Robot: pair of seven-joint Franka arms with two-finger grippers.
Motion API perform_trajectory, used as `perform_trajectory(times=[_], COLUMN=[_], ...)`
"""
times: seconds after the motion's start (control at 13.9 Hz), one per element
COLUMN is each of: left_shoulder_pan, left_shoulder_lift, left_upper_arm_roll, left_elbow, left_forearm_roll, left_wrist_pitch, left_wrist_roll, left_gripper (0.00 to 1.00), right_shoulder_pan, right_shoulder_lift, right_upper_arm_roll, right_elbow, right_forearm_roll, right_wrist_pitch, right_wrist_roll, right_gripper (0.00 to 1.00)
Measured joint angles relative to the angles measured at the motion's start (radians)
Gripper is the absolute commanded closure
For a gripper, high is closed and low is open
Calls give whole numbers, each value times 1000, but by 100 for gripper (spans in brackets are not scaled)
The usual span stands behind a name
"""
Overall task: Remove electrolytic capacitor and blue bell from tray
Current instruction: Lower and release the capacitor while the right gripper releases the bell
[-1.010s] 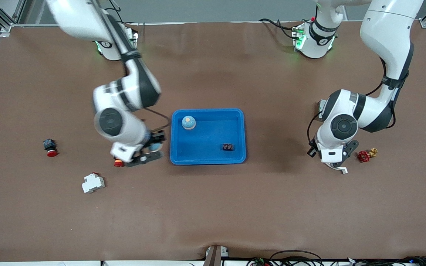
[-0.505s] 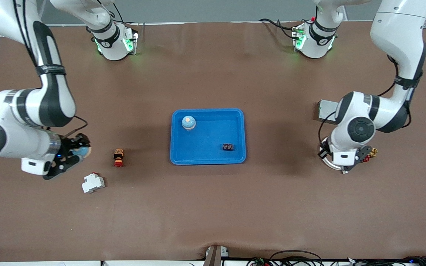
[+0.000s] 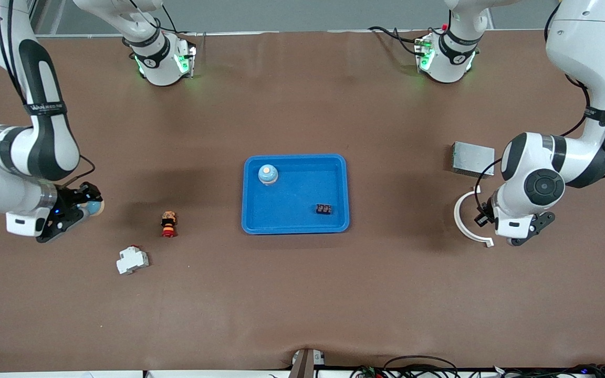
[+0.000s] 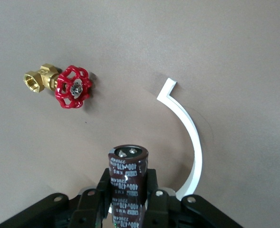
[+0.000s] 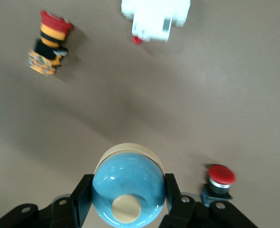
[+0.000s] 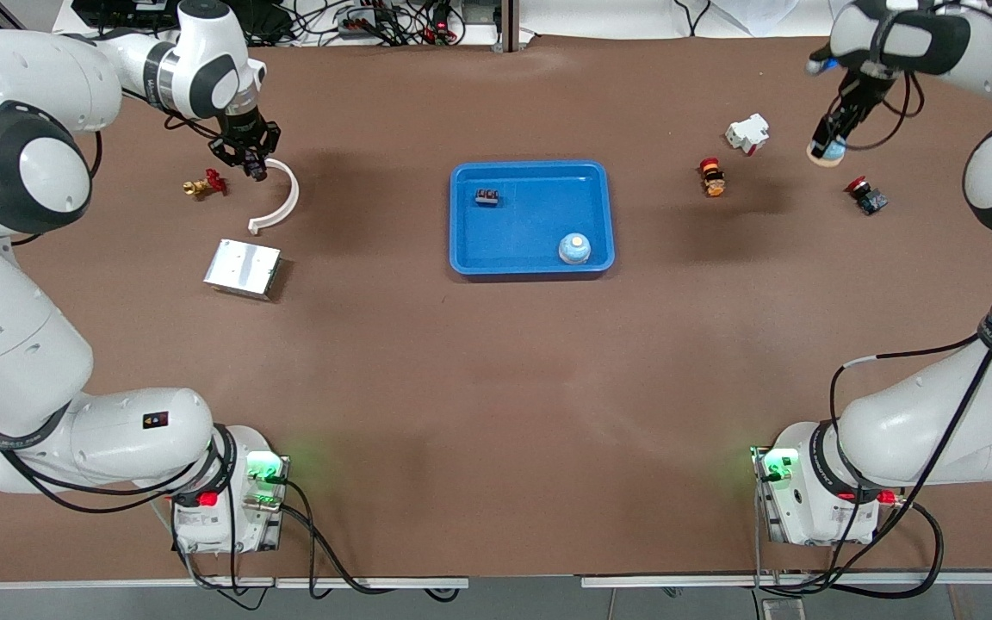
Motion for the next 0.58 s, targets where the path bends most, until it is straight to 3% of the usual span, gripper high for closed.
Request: perform_trajectory(times=[0.29,0.58], left_shoulder_pan=[33,55], left_shoulder_lift=[24,66], left_upper_arm_roll=[0,0], left_elbow=[-24,-37], left_forearm_roll=[1,38], left_wrist_pitch=[17,31], left_wrist_roll=[21,23], left_gripper=[100,100], right_shoulder_pan=[0,0], right_shoulder_lift=[-34,-33], right_upper_arm_roll=[7,12], right_elbow=[-203,-247], right_forearm_roll=[0,0], right_wrist_pitch=[200,256], right_wrist_roll=[0,1], right_gripper=[90,89])
